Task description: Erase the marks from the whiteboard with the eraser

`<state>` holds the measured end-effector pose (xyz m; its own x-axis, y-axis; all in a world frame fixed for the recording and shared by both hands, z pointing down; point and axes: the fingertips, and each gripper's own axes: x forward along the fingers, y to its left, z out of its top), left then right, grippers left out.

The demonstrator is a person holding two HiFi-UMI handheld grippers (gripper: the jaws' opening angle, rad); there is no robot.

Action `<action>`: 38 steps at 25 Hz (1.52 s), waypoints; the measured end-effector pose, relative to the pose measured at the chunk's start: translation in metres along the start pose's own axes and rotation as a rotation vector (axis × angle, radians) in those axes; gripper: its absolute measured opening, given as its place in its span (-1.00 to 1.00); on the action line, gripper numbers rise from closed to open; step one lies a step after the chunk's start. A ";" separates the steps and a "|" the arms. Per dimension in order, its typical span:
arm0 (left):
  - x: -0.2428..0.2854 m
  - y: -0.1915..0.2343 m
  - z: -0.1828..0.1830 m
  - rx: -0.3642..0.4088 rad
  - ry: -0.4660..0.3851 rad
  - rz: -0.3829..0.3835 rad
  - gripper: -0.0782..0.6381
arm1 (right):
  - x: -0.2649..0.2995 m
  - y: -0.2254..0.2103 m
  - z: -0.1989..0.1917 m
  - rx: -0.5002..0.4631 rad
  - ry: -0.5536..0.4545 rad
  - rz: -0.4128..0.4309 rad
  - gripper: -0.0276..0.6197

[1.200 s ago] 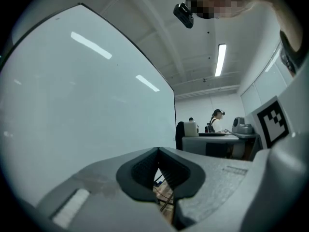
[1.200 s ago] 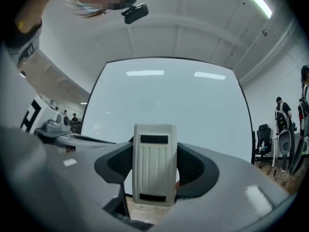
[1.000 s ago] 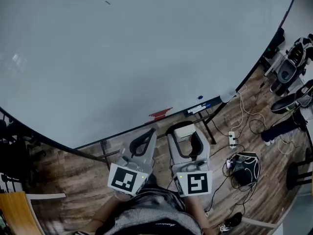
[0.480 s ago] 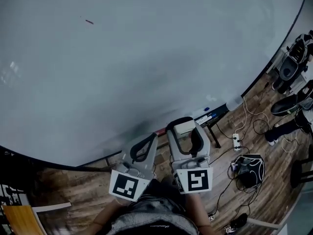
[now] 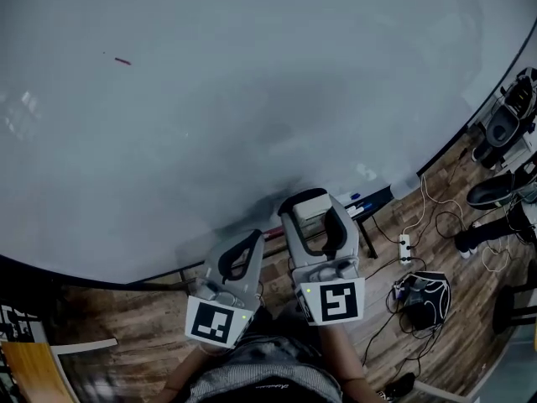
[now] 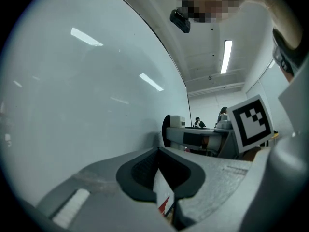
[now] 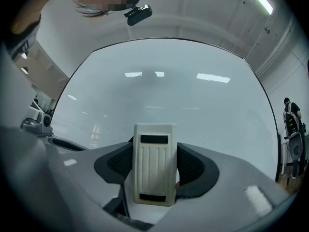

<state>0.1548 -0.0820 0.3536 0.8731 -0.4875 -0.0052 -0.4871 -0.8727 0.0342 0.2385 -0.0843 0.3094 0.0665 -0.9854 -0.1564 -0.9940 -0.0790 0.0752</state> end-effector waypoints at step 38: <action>0.137 -0.068 -0.010 0.016 0.043 0.218 -0.79 | 0.038 -0.211 -0.007 -0.025 -0.049 0.034 -0.11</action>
<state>0.3083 -0.0890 0.3602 0.7468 -0.6637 0.0429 -0.6647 -0.7470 0.0142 0.4516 -0.1059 0.2946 0.0279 -0.9791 -0.2015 -0.9932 -0.0500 0.1054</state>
